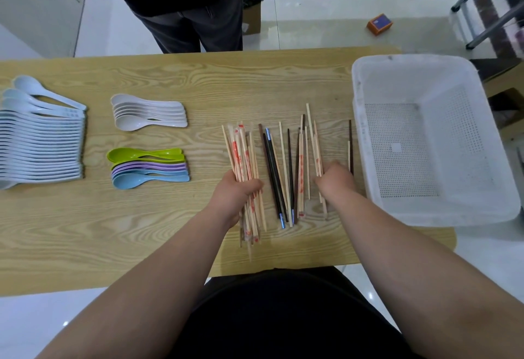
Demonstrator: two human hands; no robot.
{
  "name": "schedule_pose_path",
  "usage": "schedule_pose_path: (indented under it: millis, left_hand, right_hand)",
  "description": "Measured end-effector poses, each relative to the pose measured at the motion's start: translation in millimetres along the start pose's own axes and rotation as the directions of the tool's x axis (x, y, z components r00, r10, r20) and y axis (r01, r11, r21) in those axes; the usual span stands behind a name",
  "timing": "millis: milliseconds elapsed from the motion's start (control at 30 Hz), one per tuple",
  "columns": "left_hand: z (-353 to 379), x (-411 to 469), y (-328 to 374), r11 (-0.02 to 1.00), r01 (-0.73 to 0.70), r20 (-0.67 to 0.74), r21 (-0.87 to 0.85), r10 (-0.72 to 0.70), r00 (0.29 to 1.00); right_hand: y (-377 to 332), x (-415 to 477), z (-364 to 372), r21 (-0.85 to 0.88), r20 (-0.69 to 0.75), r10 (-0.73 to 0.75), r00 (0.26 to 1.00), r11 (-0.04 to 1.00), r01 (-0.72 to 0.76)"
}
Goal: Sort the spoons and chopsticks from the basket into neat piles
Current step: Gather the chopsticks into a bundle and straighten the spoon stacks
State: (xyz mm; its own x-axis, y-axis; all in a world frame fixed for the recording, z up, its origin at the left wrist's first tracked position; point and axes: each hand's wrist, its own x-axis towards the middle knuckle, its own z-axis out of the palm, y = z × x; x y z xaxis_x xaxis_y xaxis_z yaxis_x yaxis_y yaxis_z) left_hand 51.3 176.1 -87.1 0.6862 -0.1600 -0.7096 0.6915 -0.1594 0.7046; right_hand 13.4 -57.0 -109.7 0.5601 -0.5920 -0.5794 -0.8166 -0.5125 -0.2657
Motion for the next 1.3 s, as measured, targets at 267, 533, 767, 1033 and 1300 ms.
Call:
schedule_pose_path:
  millis: [267,533,767,1033,1300]
  left_hand:
    - [-13,0,-2,1.0,-0.004,-0.002,0.004,0.004,1.0]
    - [-18,-6,7,0.999,-0.028,0.019,-0.02,0.028,0.999]
    - [-14,-14,17,0.993,-0.087,0.088,-0.083,0.094,0.992]
    - [-14,-18,18,0.971,-0.102,0.16,-0.217,0.139,0.977]
    - [-14,-18,16,0.979,-0.108,0.145,-0.17,0.133,0.98]
  right_hand:
    - [13,-19,0,0.237,0.05,0.043,0.998,0.97,-0.054]
    - [1,-47,-2,0.758,0.237,0.0,0.972,0.626,-0.184]
    - [-46,-109,2,0.831,0.366,-0.308,0.878,0.533,-0.16]
    - [-54,-119,9,0.78,0.301,-0.347,0.888,0.625,-0.02]
    - [-48,-113,6,0.768,0.289,-0.336,0.897,0.64,-0.008]
